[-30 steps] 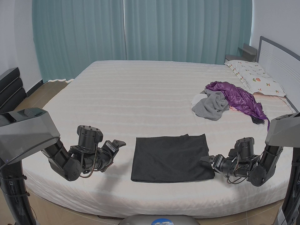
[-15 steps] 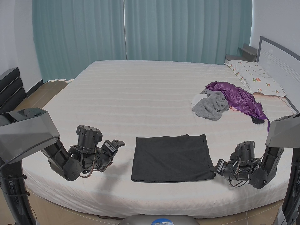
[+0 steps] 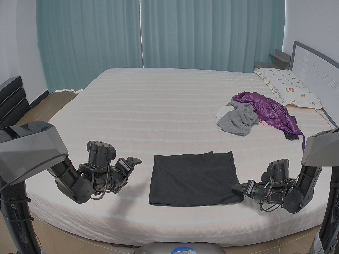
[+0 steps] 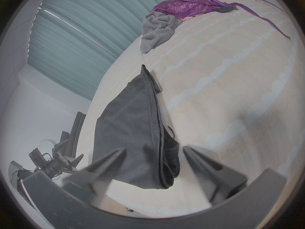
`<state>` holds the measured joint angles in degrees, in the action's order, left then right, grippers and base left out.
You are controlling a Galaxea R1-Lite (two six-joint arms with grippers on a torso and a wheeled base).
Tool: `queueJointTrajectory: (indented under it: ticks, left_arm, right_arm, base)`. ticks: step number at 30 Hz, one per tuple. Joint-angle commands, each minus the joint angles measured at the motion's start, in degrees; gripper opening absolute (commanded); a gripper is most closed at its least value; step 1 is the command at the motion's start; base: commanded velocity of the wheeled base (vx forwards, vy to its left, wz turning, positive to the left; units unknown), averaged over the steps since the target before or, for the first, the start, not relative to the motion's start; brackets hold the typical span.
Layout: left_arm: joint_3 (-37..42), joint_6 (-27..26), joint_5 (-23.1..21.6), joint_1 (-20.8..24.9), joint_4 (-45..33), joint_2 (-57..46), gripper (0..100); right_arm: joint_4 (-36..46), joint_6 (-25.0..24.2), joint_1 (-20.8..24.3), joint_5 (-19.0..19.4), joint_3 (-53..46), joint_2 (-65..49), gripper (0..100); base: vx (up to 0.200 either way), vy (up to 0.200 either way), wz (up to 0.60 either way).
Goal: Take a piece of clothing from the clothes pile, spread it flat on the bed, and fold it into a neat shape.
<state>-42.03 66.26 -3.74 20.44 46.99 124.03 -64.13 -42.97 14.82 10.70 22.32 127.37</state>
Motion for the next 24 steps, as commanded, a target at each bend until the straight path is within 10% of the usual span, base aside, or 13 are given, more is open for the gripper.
queueJointTrajectory:
  ticks: [1,24]
  left_arm:
    - [-0.9,-0.1,0.0,0.3,-0.1,0.8,100]
    - [-20.3,-18.6,0.2,5.5,-0.8,17.3,100]
  right_arm:
    - [-0.1,-0.3,-0.3,0.3,-0.2,-1.2,100]
    - [-0.3,-9.9,-9.2,4.5,4.6,-0.6,100]
  base:
    - [0.0,0.0,0.0]
    - [0.0,0.0,0.0]
